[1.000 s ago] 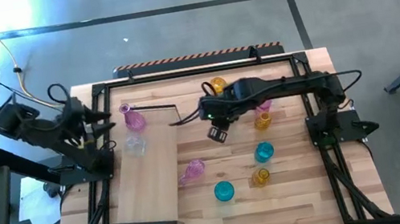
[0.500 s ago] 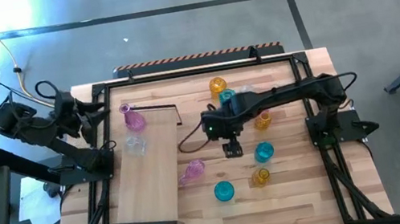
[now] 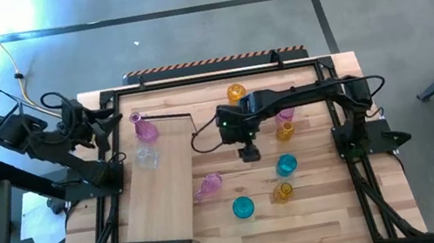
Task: Sort vases onto shelf
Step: Put the bottom left blue flower vase on the shelf
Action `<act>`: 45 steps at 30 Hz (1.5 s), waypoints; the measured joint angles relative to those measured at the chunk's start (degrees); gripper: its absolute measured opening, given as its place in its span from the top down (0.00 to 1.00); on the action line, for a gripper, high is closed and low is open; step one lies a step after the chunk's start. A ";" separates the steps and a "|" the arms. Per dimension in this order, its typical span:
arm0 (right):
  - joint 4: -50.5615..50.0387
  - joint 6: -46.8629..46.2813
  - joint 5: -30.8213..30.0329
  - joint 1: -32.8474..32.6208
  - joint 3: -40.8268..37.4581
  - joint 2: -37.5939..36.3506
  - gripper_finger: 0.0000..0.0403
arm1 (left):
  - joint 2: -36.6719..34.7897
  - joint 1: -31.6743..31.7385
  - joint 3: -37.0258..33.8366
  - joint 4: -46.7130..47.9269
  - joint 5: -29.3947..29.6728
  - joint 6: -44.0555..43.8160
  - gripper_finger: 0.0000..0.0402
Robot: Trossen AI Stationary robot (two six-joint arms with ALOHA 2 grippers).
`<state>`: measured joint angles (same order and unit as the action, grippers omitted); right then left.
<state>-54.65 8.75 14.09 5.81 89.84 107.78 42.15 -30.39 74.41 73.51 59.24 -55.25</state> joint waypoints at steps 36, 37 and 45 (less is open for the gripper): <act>3.47 -48.12 -3.04 -20.89 4.11 3.35 0.30 | 0.29 2.25 0.00 12.40 -8.70 4.40 0.58; 3.47 -47.73 -2.67 -21.13 4.09 3.83 0.30 | 0.29 2.25 0.00 12.40 -8.73 4.40 0.58; 4.76 -47.29 -1.82 -22.05 4.09 5.70 0.30 | 0.26 2.25 0.00 12.38 -9.03 4.38 0.58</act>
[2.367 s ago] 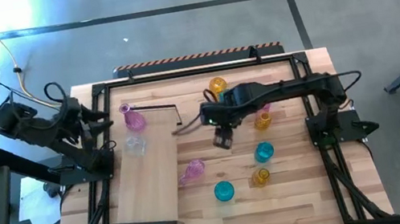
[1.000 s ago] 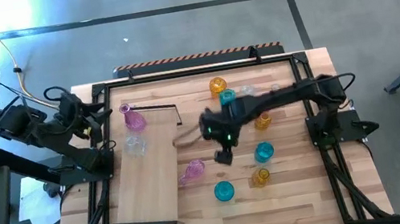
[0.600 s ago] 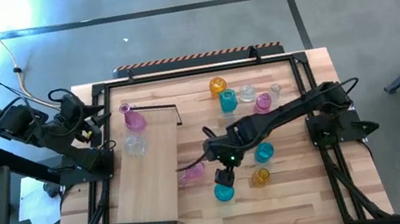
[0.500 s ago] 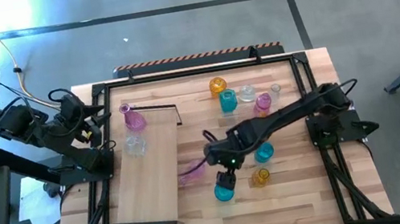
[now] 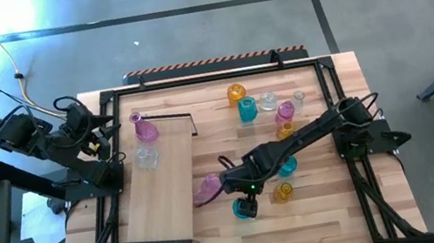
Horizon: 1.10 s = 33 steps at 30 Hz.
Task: Sort vases onto shelf
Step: Put the bottom left blue flower vase on the shelf
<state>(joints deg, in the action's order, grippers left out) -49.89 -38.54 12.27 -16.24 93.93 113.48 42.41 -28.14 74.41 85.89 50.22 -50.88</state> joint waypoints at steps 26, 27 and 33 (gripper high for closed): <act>2.03 1.03 2.36 -0.32 0.22 5.82 0.48 | -0.15 -0.02 0.00 -0.15 -0.61 -1.00 0.58; 2.11 1.03 2.38 -0.32 0.22 5.84 0.52 | -0.15 0.00 0.00 -0.15 -0.61 -1.00 0.58; 1.76 1.09 1.66 -0.28 0.20 5.69 0.74 | -0.15 0.00 0.00 -0.17 -0.59 -1.00 0.58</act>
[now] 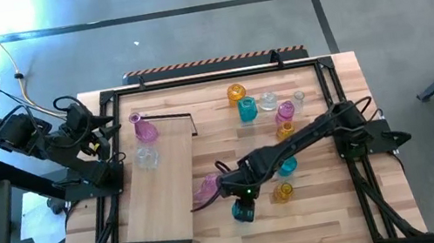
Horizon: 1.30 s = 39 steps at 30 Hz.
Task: Sort vases onto shelf
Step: Put the bottom left blue flower vase on the shelf
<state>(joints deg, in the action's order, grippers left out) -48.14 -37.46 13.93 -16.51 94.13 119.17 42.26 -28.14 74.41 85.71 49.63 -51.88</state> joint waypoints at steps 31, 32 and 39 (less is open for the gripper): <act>-9.64 1.60 5.67 0.32 9.88 0.59 0.96 | -0.07 -0.02 0.00 -0.79 -1.77 -0.44 0.58; -9.93 2.44 6.26 -0.02 10.28 0.59 0.95 | -0.07 -0.01 0.00 -1.00 -2.21 -0.44 0.58; -10.38 4.46 7.96 -0.96 12.96 0.61 0.69 | -0.07 -0.02 0.00 -1.70 -2.80 -0.44 0.58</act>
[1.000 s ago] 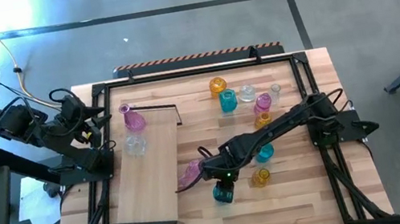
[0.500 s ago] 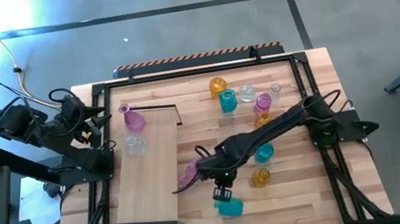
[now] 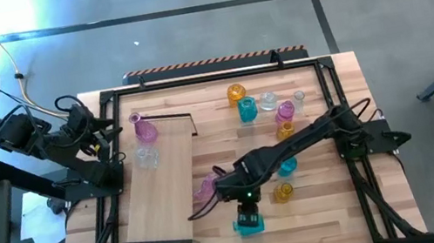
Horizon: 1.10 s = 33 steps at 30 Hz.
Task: Sort vases onto shelf
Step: Put the bottom left blue flower vase on the shelf
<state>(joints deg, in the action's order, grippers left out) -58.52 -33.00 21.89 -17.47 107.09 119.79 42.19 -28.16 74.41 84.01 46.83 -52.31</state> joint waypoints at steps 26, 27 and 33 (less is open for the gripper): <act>15.36 -3.61 -7.87 -5.60 -11.76 -0.11 0.12 | 0.00 0.02 0.00 -0.31 -1.29 0.42 0.58; 16.88 -4.33 -8.29 -5.84 -12.55 -0.11 0.12 | 0.00 0.00 0.00 -0.29 -1.29 0.42 0.58; 22.66 -8.28 -7.98 -6.53 -18.68 -0.11 0.12 | 0.00 0.02 0.00 -0.31 -1.29 0.42 0.58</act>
<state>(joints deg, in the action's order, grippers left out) -35.86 -41.28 13.91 -24.00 88.40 119.68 42.19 -28.15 74.41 83.70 45.54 -51.90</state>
